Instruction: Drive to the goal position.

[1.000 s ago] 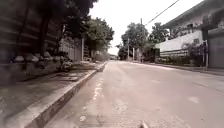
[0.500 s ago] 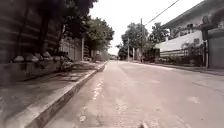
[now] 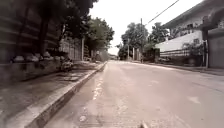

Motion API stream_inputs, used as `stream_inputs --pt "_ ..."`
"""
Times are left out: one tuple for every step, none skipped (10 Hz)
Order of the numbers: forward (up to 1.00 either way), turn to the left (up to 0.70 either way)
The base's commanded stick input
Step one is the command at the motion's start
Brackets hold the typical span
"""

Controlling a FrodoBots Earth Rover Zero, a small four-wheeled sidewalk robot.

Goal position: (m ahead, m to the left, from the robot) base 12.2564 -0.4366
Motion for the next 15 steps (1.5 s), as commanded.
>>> stream_inputs --pt "0.06 0.0" --pt "0.08 0.0" --pt "0.14 0.0" --pt "0.5 0.0" --pt "0.7 0.0" --pt "0.7 0.0" --pt "0.7 0.0" --pt "0.7 0.0" --pt "0.7 0.0" --pt "0.7 0.0" --pt "0.7 0.0" --pt "0.7 0.0" --pt "0.7 0.0" --pt "0.7 0.0" --pt "0.7 0.0"
